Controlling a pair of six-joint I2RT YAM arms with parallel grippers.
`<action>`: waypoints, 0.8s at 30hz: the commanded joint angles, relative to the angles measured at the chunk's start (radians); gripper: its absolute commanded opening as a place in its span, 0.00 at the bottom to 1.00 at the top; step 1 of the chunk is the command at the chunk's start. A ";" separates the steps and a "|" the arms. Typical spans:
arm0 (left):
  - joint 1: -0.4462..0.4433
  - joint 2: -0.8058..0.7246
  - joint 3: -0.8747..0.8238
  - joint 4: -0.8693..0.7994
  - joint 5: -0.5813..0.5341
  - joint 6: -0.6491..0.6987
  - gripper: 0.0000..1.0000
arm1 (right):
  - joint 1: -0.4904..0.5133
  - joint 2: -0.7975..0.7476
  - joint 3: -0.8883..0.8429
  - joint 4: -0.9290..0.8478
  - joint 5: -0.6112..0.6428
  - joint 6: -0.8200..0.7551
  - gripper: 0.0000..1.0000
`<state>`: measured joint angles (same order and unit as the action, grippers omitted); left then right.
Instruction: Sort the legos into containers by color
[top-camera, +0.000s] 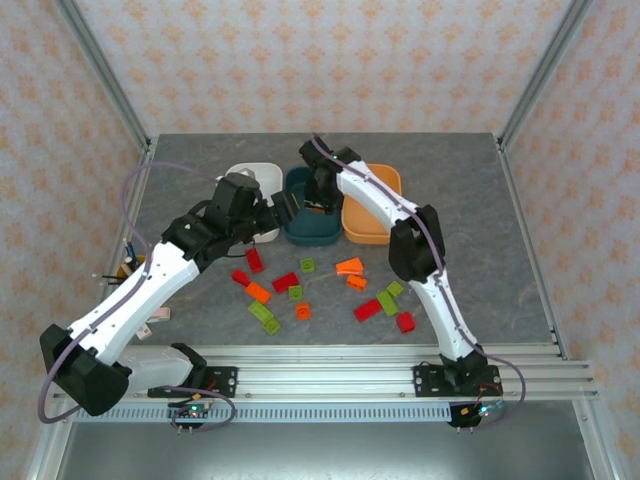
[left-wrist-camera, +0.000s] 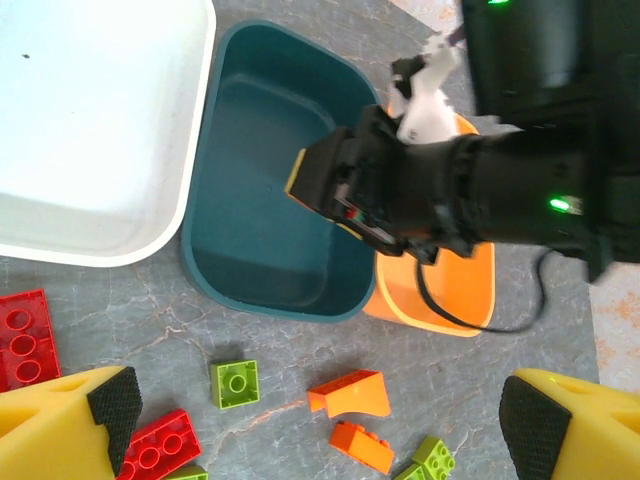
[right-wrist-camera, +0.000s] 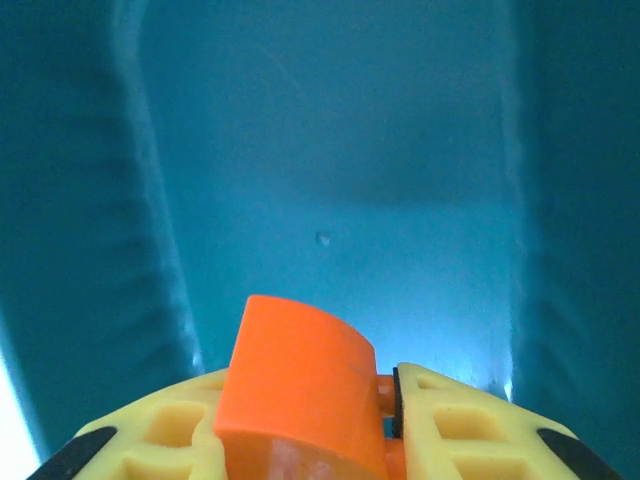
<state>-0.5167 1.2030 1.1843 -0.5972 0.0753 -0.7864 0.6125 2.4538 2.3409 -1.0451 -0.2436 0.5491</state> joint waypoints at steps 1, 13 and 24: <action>0.010 -0.034 -0.005 -0.047 -0.034 -0.008 0.95 | -0.005 0.079 0.115 -0.080 0.006 0.031 0.29; 0.012 -0.102 -0.045 -0.123 -0.057 -0.013 0.95 | 0.002 0.111 0.214 -0.068 -0.014 0.056 0.58; 0.011 -0.166 -0.101 -0.296 -0.078 -0.079 0.94 | 0.044 -0.301 0.015 0.022 0.094 -0.070 0.60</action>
<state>-0.5140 1.0595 1.1011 -0.7895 0.0280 -0.8242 0.6334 2.3455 2.4348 -1.0641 -0.2157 0.5480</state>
